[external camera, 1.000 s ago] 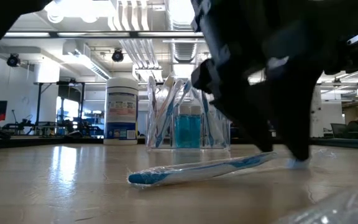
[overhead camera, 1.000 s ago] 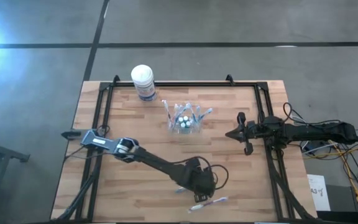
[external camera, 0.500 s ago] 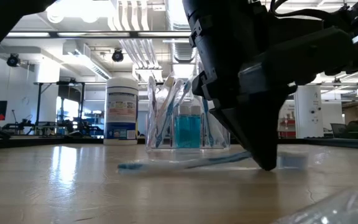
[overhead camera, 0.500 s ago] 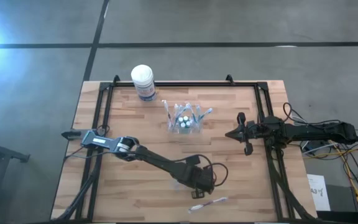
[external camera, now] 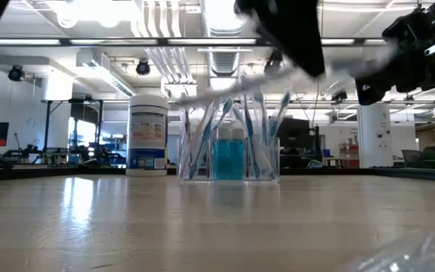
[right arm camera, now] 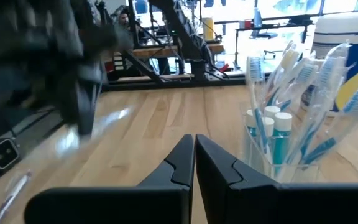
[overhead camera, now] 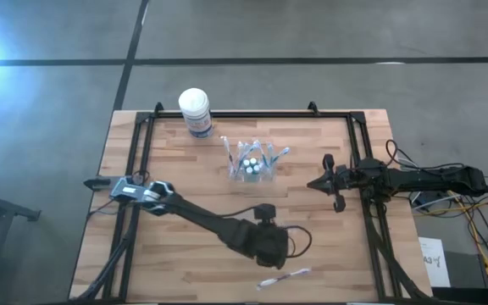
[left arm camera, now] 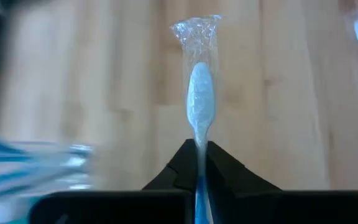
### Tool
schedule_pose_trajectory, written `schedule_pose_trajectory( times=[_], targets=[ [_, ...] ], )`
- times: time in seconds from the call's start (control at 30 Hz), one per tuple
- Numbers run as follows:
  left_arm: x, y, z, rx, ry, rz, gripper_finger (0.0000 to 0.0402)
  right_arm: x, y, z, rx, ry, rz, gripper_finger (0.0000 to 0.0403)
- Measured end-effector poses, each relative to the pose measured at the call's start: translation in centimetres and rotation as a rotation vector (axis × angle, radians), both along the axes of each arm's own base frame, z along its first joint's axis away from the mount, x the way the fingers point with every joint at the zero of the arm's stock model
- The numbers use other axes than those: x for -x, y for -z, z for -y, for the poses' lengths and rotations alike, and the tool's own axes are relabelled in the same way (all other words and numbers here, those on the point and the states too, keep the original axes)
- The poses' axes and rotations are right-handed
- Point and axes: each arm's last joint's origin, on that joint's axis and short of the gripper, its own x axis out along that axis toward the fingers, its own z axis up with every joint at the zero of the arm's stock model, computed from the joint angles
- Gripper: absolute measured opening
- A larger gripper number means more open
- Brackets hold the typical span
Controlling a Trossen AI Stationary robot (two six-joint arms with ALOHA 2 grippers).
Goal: Pick & Place toothbrushing station
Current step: Put the blue toothbrush into the transparent organizer
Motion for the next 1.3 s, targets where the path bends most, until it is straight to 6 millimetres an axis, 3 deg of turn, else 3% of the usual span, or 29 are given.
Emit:
schedule_pose_trajectory(
  times=[0.1,0.23,0.37,0.5,0.6,0.77,0.87,0.97,1.3],
  targets=[
    [2.2,-3.1,-0.2,-0.093,-0.003,0.070,0.0022,0.0,0.0,0.0,-0.004,-0.006,0.001,0.0013],
    [5.9,-6.5,-1.9,-0.108,-0.039,0.215,0.0016,0.0,0.0,0.0,-0.003,-0.007,0.001,0.0013],
    [10.0,-7.2,-4.3,-0.043,-0.038,0.430,0.0015,0.0,0.0,0.0,0.001,-0.007,0.002,0.0013],
    [14.3,-6.1,-7.4,0.085,-0.091,0.777,0.0015,0.0,-0.1,0.0,0.005,-0.007,0.007,0.0013],
    [17.3,-4.0,-9.7,0.156,-0.153,0.994,0.0015,0.0,-0.1,0.0,0.005,-0.006,0.009,0.0013],
    [20.2,-0.7,-12.2,0.178,-0.311,1.218,0.0015,0.0,-0.1,0.0,0.006,-0.005,0.012,0.0013],
    [20.6,0.5,-13.2,0.129,-0.531,1.270,0.0015,0.0,-0.2,0.0,0.008,-0.004,0.017,0.0013],
    [19.8,1.4,-13.7,0.054,-0.652,1.234,0.0015,0.0,-0.3,0.0,0.016,-0.001,0.033,0.0013],
    [14.1,2.6,-15.8,-0.045,-0.635,1.178,0.0015,0.0,-0.3,0.0,0.034,0.005,0.033,0.0013]
  ],
)
